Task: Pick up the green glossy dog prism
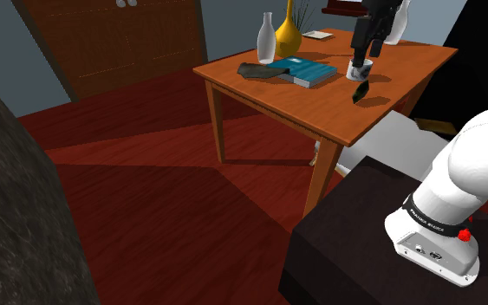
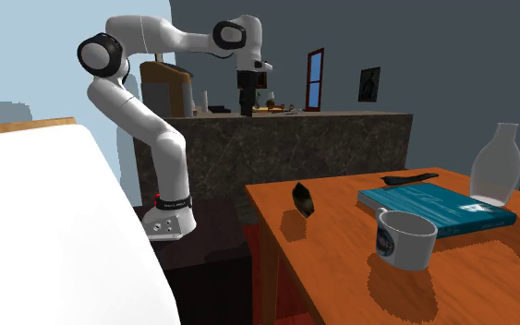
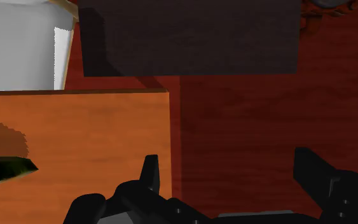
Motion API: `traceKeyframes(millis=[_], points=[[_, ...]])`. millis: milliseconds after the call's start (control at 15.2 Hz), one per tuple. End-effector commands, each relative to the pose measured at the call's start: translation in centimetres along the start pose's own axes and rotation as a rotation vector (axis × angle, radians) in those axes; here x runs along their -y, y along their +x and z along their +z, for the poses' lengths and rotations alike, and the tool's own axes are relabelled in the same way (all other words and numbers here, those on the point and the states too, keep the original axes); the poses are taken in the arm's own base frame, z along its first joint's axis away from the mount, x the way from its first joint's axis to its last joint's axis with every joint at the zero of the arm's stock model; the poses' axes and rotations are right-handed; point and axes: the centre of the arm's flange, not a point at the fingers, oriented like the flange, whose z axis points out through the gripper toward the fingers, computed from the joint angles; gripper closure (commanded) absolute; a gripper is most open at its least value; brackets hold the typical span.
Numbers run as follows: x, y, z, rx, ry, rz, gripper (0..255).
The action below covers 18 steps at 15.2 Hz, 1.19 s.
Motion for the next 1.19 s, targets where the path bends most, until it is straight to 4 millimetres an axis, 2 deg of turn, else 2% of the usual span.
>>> traceKeyframes(millis=[0, 264, 528, 792, 1122], points=[[0.0, 0.0, 0.0, 0.000, 0.000, 0.000, 0], [-4.5, -0.9, 2.5, -0.002, -0.004, -0.178, 0], [-9.1, -1.0, 4.9, -0.003, -0.009, -0.357, 0], [-13.7, -0.2, 7.3, -0.005, -0.013, -0.535, 0], [-19.1, 1.8, 10.4, -0.007, -0.018, -0.758, 0]])
